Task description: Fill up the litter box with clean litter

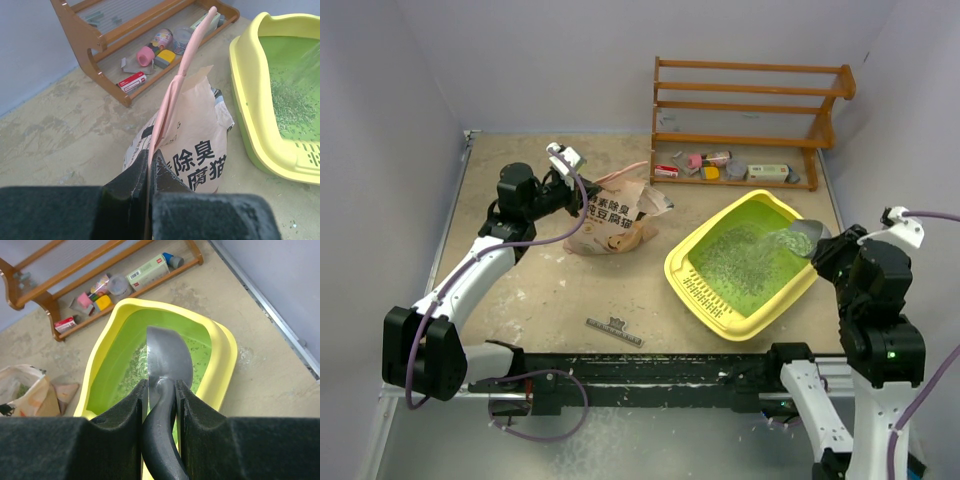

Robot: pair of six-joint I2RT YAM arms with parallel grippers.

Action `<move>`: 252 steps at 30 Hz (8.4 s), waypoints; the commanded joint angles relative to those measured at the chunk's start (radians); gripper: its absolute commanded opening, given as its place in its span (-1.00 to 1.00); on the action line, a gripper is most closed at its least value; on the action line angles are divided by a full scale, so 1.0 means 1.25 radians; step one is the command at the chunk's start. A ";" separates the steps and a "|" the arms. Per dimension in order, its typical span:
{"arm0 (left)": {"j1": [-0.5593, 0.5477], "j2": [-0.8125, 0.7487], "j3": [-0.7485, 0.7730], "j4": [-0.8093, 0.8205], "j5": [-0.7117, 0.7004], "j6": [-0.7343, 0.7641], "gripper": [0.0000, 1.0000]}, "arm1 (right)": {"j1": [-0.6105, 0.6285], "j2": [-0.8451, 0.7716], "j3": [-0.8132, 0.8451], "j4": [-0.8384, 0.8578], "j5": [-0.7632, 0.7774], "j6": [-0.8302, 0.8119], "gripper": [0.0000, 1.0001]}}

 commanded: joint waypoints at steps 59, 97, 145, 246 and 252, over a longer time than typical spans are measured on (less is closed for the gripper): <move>-0.005 -0.499 0.249 -0.338 -0.559 -0.186 0.15 | 0.665 0.806 0.400 0.523 -0.654 0.005 -1.00; -0.005 -0.576 0.164 -0.448 -0.534 -0.171 0.21 | 0.857 1.436 0.619 0.736 -0.677 0.177 -0.88; -0.005 -0.523 0.089 -0.401 -0.423 -0.159 0.32 | 0.858 0.904 -0.015 0.765 -0.332 0.093 0.34; 0.154 -0.204 -0.227 0.371 -0.242 -0.120 -1.00 | 0.323 0.942 0.321 0.331 -0.508 -0.310 -1.00; 0.216 -0.121 -0.160 0.383 -0.092 -0.195 -1.00 | 0.322 0.885 0.277 0.311 -0.509 -0.307 -1.00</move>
